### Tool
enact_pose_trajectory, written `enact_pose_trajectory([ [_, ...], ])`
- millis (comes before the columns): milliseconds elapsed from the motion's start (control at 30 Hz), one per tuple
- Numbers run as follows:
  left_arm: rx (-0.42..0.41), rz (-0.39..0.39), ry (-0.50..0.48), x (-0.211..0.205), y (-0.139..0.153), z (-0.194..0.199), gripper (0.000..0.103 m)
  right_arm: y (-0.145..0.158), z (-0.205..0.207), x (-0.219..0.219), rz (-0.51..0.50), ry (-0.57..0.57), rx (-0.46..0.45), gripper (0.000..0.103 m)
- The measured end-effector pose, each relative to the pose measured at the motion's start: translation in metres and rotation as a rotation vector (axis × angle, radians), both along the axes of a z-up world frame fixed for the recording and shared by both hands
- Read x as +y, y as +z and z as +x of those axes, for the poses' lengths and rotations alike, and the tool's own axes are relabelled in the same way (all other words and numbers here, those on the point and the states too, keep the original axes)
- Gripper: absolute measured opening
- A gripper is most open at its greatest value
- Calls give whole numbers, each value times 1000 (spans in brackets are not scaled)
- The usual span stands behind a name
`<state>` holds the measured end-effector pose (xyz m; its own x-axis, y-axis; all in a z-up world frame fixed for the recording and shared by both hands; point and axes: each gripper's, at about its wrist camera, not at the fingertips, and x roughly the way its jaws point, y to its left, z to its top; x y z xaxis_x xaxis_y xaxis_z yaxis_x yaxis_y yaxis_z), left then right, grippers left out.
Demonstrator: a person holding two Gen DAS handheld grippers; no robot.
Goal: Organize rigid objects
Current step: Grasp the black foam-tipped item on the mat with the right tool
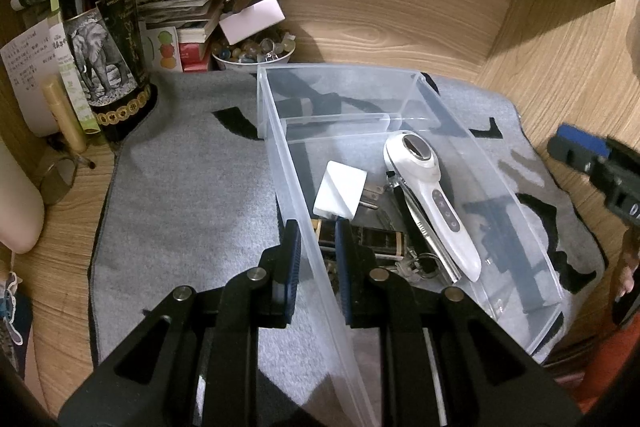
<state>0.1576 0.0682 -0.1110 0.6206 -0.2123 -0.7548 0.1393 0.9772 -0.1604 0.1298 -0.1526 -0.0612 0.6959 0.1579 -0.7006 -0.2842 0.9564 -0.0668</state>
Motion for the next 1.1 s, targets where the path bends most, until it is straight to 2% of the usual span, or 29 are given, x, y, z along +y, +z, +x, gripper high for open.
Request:
enact_pose_trajectory([
  [200, 0, 1, 0, 0, 0, 0, 16, -34, 9, -15, 42, -59, 109, 43],
  [367, 0, 1, 2, 0, 0, 0, 16, -58, 17, -9, 55, -67, 196, 43],
  [500, 0, 3, 0, 0, 0, 0, 16, -69, 16, -6, 31, -81, 221, 43],
  [667, 0, 0, 1, 0, 0, 0, 16, -72, 12, -20, 63, -99, 232, 43],
  [733, -1, 0, 1, 0, 0, 0, 16, -72, 12, -24, 68, -107, 225, 38],
  [800, -1, 1, 2, -1, 0, 0, 16, -72, 11, -27, 88, -97, 232, 23],
  [867, 0, 2, 2, 0, 0, 0, 16, -72, 11, -27, 100, -85, 235, 16],
  [1100, -1, 3, 1, 0, 0, 0, 16, -63, 8, -22, 88, -86, 194, 15],
])
